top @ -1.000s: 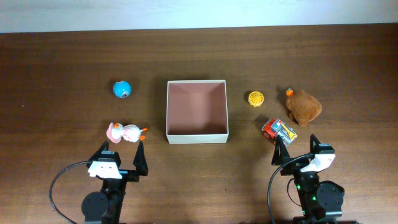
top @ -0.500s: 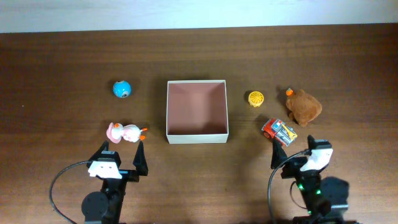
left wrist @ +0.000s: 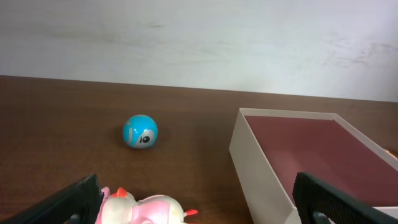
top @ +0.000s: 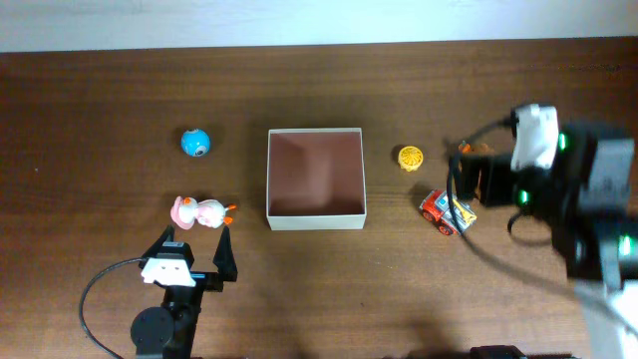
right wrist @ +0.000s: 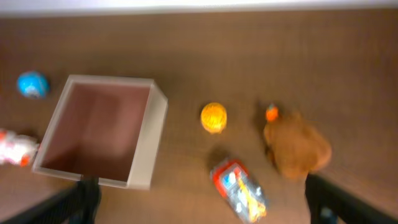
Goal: Pack container
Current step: 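Move the right gripper toward the red toy fire truck, then lower the right gripper over the red fire truck and align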
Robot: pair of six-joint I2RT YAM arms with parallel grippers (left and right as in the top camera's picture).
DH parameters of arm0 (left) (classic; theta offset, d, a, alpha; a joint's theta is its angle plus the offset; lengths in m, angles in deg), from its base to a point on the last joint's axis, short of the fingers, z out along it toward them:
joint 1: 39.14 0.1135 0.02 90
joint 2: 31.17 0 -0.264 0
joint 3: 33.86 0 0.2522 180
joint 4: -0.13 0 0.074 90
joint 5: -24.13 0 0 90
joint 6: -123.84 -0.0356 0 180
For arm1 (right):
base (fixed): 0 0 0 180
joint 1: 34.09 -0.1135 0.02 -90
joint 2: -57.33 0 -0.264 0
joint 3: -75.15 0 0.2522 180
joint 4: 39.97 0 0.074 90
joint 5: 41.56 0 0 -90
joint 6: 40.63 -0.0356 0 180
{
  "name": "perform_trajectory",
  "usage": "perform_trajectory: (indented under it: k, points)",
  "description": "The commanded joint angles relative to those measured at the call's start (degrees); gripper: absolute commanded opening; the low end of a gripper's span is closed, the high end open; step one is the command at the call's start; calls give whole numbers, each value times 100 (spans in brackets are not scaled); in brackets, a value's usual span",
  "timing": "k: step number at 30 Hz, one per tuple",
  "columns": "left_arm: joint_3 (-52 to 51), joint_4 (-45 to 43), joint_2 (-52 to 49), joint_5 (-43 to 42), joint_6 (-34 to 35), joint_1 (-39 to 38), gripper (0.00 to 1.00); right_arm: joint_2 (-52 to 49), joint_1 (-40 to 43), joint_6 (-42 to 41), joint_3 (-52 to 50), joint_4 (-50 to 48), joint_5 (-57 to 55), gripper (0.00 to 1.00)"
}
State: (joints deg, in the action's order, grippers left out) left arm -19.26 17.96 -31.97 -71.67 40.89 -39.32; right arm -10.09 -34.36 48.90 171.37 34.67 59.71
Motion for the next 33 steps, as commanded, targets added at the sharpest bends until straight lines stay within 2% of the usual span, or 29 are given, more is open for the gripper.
perform_trajectory:
  k: [1, 4, 6, 13, 21, 33]
  points:
    - [-31, 4, 46, -44, -70, 42, 100, -715, -42, 387, 575, 400, -201, 98]
    - [-33, 4, 46, -44, -70, 42, 100, -1161, -44, 1134, 616, 756, -103, 99]
    - [-33, 4, 46, -44, -72, 42, 100, -1429, -44, 1349, 616, 942, -37, 99]
    - [-33, 4, 46, -44, -70, 42, 100, -2308, -42, 1388, 614, 1458, -28, 99]
    - [-33, 4, 46, -44, -72, 42, 100, -3119, -42, 2017, 584, 1915, 334, 98]
    - [-33, 4, 46, -44, -72, 42, 99, -4019, -42, 2168, 584, 1823, -31, 99]
